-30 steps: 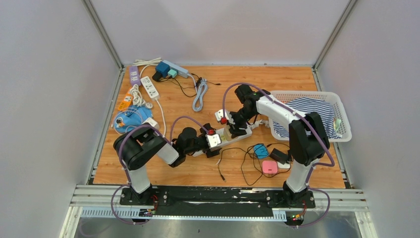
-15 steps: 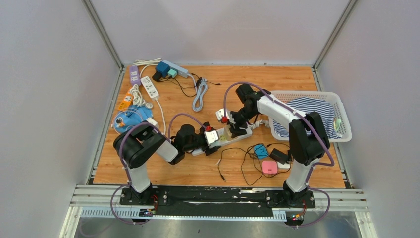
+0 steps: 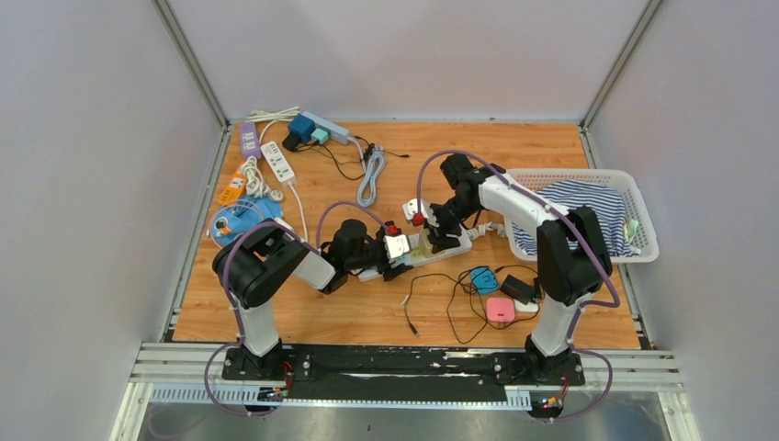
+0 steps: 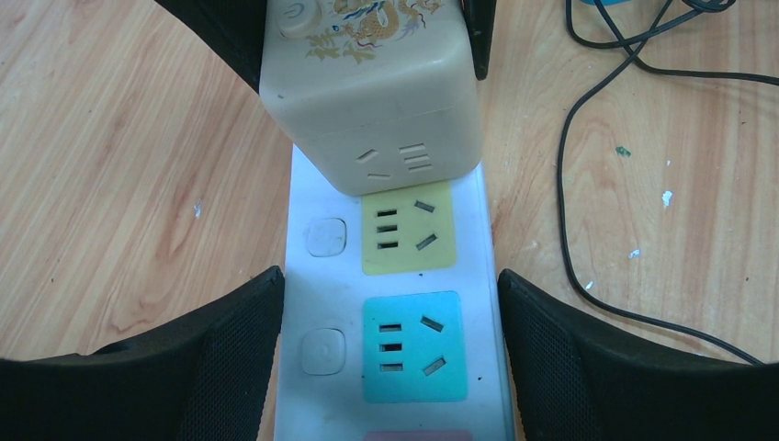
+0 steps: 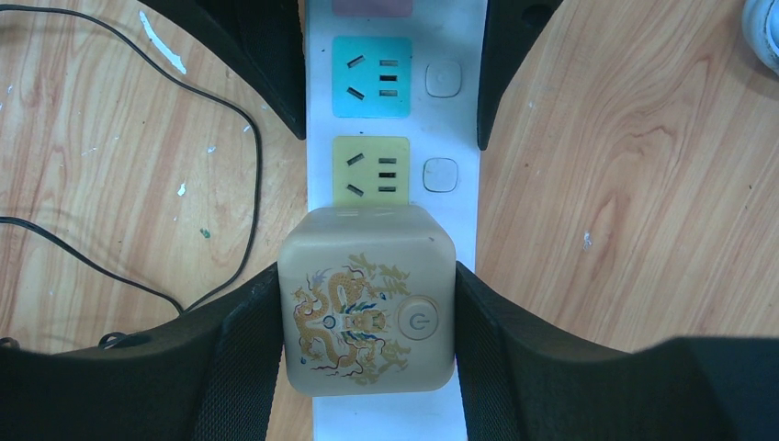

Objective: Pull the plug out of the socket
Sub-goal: Remove the plug from the socket.

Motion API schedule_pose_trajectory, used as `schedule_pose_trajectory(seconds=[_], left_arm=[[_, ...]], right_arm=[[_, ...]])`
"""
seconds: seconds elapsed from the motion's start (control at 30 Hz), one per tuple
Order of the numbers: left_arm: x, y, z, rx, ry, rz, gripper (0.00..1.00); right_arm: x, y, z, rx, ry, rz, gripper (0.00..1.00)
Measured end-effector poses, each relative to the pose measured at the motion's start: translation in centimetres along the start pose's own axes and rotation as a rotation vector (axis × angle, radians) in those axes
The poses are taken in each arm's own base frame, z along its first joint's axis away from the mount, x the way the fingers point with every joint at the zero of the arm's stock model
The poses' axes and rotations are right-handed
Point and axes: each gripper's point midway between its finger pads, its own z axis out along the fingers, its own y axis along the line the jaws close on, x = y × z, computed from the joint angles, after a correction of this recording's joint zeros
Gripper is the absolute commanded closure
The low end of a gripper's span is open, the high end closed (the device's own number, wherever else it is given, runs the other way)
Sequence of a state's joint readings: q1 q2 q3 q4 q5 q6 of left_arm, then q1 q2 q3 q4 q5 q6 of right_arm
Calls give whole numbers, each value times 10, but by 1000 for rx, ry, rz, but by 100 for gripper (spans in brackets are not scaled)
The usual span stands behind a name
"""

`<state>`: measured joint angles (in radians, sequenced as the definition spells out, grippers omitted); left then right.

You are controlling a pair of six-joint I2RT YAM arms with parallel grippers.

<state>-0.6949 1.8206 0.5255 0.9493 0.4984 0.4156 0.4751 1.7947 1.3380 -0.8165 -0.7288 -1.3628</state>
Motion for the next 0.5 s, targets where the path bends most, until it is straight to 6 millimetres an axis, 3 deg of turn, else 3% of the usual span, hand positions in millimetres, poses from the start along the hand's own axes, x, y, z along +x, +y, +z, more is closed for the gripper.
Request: schedule_pose_trajectory(seconds=[0.17, 0.2, 0.23, 0.5], left_arm=[[-1, 1, 4, 10, 1, -6, 12], [-1, 1, 5, 10, 2, -8, 2], [1, 1, 7, 12, 6, -14, 0], [2, -1, 10, 18, 12, -42, 9]], right_arm=[[1, -1, -1, 0, 2, 7, 77], [1, -2, -1, -1, 2, 8, 76], [1, -2, -1, -3, 3, 11, 75], [2, -2, -1, -7, 4, 18, 64]])
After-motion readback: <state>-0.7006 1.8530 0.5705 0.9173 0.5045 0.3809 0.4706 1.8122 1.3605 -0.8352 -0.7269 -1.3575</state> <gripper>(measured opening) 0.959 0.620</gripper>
